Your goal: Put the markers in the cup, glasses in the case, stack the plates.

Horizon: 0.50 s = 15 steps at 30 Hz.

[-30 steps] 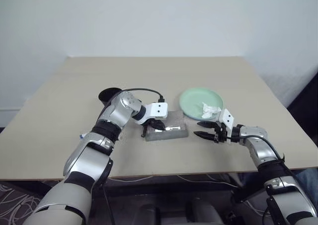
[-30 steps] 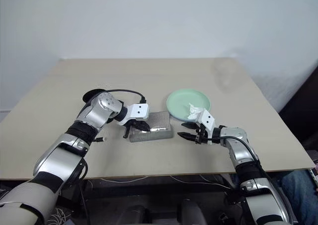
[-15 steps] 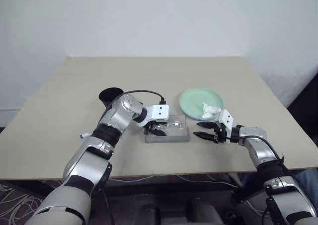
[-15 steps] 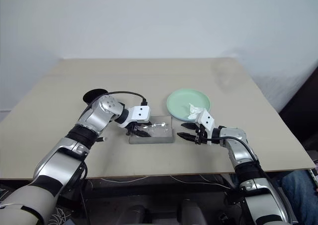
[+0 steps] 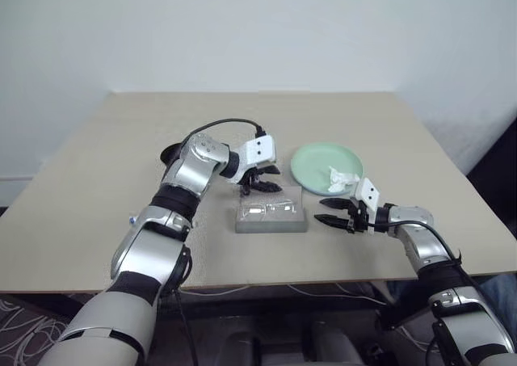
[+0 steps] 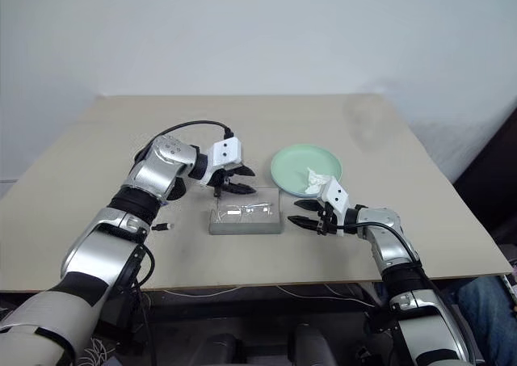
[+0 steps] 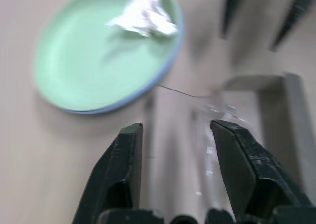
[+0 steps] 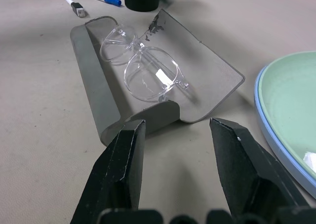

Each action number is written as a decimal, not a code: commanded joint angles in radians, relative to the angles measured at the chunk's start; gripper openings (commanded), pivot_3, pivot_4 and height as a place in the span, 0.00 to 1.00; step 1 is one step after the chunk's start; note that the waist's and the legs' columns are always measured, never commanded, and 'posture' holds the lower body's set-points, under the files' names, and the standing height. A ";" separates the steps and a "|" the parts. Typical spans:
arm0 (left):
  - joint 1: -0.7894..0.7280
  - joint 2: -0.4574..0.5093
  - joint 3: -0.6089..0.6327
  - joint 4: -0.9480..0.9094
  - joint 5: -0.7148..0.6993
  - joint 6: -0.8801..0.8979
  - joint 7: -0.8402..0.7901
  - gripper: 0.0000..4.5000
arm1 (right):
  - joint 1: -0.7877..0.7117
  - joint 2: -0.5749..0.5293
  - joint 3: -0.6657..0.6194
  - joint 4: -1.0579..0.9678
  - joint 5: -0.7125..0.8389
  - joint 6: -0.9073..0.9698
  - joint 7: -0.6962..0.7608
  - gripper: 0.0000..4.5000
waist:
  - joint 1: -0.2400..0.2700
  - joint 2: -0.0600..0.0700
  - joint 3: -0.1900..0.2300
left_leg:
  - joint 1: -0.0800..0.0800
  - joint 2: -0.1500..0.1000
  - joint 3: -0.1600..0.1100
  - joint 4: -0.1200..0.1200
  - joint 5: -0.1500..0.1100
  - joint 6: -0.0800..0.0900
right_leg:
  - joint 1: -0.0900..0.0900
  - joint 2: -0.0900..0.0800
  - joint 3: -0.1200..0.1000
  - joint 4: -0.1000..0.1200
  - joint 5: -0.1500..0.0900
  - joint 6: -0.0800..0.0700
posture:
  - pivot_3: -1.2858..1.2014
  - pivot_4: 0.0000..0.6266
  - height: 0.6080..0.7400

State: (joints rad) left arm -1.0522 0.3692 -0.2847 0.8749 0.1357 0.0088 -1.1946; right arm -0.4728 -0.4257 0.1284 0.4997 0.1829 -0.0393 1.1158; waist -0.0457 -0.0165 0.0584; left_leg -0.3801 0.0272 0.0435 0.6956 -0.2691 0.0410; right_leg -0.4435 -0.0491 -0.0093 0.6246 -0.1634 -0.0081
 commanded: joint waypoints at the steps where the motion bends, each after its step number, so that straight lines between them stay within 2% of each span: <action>1: -0.056 0.008 0.023 0.046 0.013 -0.071 0.077 0.22 | -0.019 -0.008 -0.013 -0.022 0.004 -0.013 0.004 0.51 | 0.000 0.000 0.000 | 0.000 0.000 0.000 0.000 0.000 0.000 | 0.000 0.000 0.000 0.000 0.000 0.000 | 0.52 0.00 0.86; 4: -0.062 0.008 -0.008 0.098 0.059 -0.114 0.137 0.01 | -0.021 -0.006 -0.013 -0.022 0.004 -0.012 0.004 0.51 | 0.000 0.000 0.000 | 0.000 0.000 0.000 0.000 0.000 0.000 | 0.000 0.000 0.000 0.000 0.000 0.000 | 0.52 0.00 0.86; 9: -0.047 -0.010 -0.089 0.206 0.188 -0.182 0.305 0.01 | -0.020 -0.003 -0.012 -0.027 0.005 -0.011 0.003 0.51 | 0.001 0.000 0.000 | 0.000 0.000 0.000 0.000 0.000 0.000 | 0.000 0.000 0.000 0.000 0.000 0.000 | 0.52 0.00 0.86; 15: -0.035 -0.035 -0.105 0.276 0.222 -0.208 0.333 0.01 | -0.017 -0.007 -0.021 -0.071 0.029 0.014 0.015 0.51 | 0.001 0.000 0.000 | -0.001 0.000 0.000 0.000 0.000 0.000 | 0.000 0.000 0.000 0.000 0.000 0.000 | 0.52 0.00 0.86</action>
State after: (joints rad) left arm -1.0736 0.3349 -0.3880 1.1512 0.3506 -0.1851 -0.8716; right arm -0.4727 -0.4254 0.1286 0.4803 0.1863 -0.0290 1.1195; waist -0.0447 -0.0166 0.0583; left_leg -0.3811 0.0271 0.0437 0.6956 -0.2692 0.0408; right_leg -0.4440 -0.0492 -0.0096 0.6243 -0.1633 -0.0079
